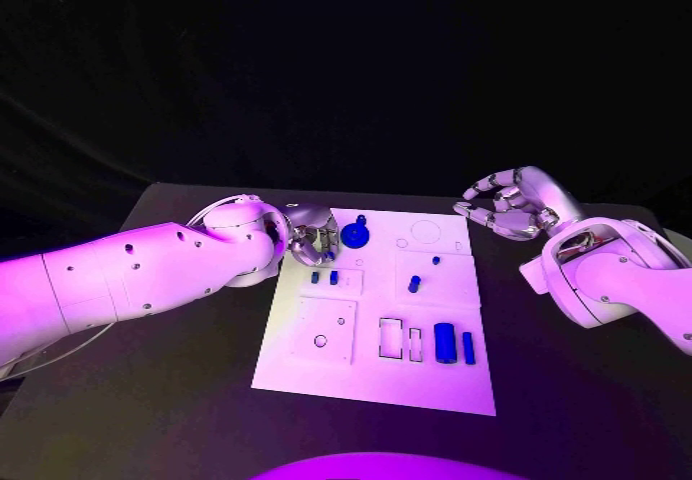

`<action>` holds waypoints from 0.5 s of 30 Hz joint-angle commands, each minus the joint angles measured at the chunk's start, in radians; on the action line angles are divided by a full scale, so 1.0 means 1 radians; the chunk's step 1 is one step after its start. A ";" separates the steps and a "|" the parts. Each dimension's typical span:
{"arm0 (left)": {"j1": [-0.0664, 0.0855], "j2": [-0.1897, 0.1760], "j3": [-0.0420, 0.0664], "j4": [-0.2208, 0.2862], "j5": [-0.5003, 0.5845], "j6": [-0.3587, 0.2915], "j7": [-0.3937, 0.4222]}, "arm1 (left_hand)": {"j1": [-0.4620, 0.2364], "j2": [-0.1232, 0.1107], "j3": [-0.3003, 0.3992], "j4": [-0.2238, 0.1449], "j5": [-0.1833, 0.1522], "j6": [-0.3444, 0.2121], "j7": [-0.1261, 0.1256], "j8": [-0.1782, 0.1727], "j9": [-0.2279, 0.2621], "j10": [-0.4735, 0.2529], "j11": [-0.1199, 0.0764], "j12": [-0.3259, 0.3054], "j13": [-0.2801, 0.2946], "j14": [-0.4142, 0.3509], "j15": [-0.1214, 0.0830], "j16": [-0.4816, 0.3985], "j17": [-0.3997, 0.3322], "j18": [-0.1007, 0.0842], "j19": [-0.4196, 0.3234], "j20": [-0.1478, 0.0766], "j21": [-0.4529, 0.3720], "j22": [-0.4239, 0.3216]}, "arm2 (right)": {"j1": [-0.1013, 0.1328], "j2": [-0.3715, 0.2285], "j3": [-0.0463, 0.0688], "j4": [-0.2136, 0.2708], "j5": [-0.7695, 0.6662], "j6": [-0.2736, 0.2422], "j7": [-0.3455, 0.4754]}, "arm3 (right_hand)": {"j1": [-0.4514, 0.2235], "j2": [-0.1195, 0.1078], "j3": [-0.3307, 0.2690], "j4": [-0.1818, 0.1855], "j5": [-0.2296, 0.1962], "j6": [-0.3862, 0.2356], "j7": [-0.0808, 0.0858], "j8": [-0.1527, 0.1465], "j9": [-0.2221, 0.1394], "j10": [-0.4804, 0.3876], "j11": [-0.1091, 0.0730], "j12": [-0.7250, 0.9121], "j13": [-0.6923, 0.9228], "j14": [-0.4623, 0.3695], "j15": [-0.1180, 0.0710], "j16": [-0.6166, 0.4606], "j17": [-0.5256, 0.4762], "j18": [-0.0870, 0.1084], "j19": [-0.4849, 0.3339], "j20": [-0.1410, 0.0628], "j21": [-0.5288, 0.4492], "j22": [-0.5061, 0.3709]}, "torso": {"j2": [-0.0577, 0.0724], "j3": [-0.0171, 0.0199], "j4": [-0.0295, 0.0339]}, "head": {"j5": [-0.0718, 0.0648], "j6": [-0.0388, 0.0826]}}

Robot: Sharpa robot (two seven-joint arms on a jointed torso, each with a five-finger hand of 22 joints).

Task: Assemble the parts on the task board

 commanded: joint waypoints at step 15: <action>-0.003 0.004 -0.004 -0.002 0.008 0.015 -0.017 | -0.041 -0.031 -0.018 0.009 -0.003 -0.068 0.022 -0.073 -0.020 -0.031 0.023 -0.062 -0.018 -0.016 0.017 -0.004 -0.035 -0.006 -0.016 0.015 -0.022 -0.026 | -0.001 -0.001 0.000 0.002 -0.011 0.007 0.006 | 0.001 0.006 0.001 -0.002 0.006 -0.004 -0.002 0.008 0.002 0.002 -0.002 -0.001 0.083 0.090 -0.010 -0.006 0.194 0.010 0.066 -0.005 -0.003 0.222 | 0.000 -0.0006 0.0001 | -0.002 0.000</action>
